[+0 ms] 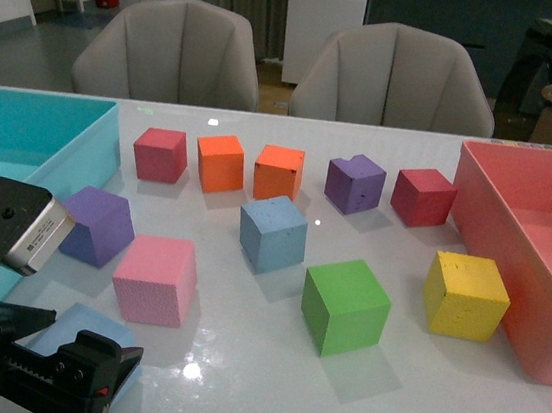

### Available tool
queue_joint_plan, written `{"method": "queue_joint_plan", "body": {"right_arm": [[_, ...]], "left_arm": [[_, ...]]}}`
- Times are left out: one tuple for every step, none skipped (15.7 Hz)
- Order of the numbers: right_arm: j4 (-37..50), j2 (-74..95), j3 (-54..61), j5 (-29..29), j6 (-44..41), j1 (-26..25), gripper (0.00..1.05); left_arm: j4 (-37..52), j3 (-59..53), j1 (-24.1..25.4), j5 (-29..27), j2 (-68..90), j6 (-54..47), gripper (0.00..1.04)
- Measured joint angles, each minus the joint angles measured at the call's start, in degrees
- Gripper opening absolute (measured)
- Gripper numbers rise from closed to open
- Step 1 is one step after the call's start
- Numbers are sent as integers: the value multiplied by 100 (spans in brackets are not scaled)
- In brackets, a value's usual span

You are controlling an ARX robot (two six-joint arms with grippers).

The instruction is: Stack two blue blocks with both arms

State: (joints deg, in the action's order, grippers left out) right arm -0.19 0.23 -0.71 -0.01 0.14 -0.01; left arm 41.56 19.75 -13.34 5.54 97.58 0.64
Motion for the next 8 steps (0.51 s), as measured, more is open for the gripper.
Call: {"method": "queue_joint_plan", "body": {"right_arm": [[0, 2, 0, 0, 0, 0, 98], [0, 0, 0, 0, 0, 0, 98], [0, 2, 0, 0, 0, 0, 98], [0, 2, 0, 0, 0, 0, 98], [0, 2, 0, 0, 0, 0, 98], [0, 0, 0, 0, 0, 0, 98], [0, 0, 0, 0, 0, 0, 98], [0, 2, 0, 2, 0, 0, 98]], "left_arm": [[98, 24, 20, -59, 96, -72, 98], [179, 39, 46, -87, 203, -107, 98], [219, 48, 50, -105, 306, -111, 98], [223, 48, 50, -109, 352, -114, 98], [249, 48, 50, -114, 365, -114, 98], [306, 48, 50, -111, 365, -111, 98], [358, 48, 48, -109, 374, -114, 98], [439, 48, 48, -105, 426, -116, 98]]}}
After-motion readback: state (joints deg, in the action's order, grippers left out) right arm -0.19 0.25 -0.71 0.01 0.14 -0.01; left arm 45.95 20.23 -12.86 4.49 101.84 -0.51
